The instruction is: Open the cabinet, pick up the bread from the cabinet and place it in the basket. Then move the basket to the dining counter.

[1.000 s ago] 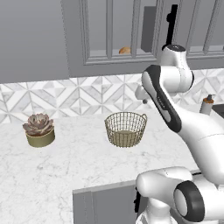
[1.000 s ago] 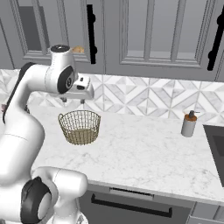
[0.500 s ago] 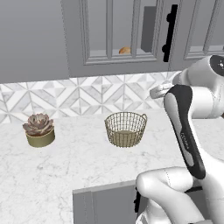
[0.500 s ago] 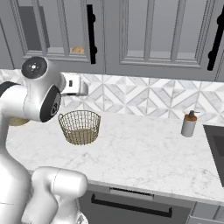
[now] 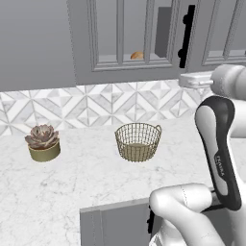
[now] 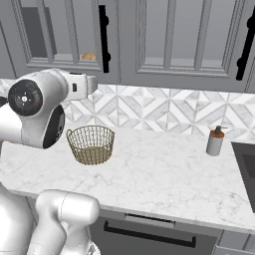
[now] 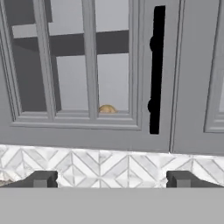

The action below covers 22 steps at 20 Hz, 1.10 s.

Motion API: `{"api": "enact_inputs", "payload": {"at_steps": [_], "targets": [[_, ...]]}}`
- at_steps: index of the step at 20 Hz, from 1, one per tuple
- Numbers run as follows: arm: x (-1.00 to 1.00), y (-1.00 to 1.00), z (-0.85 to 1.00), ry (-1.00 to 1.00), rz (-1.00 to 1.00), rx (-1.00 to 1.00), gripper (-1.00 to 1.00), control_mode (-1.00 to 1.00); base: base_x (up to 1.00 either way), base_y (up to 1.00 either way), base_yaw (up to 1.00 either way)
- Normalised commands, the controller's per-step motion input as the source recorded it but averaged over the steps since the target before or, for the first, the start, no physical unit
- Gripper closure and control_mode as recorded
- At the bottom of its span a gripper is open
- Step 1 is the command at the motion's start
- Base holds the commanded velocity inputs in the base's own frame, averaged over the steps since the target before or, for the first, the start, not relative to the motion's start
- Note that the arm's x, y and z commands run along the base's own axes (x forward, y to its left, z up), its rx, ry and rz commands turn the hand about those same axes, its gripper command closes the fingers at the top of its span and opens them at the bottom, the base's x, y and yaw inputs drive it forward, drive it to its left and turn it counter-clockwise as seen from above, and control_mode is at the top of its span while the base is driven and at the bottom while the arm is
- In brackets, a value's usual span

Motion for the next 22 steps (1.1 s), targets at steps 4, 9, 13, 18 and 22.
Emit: {"api": "enact_inputs", "payload": {"at_steps": [4, 9, 13, 18, 22], "targets": [[0.04, -0.09, 0.51, -0.19, -0.03, 0.08, -1.00, -1.00, 0.00, 0.00, 0.00], [0.28, -0.14, 0.37, 0.03, 0.00, 0.03, -1.00, -1.00, 0.00, 0.00, 0.00], [0.47, -0.04, 0.19, 0.21, 0.00, 0.00, -1.00, -1.00, 0.00, 0.00, 0.00], [0.57, -0.01, 0.25, 0.11, 0.00, 0.01, -1.00, -1.00, 0.00, 0.00, 0.00], [0.41, -0.02, 0.10, 0.13, 0.04, 0.01, -1.00, -1.00, 0.00, 0.00, 0.00]]}}
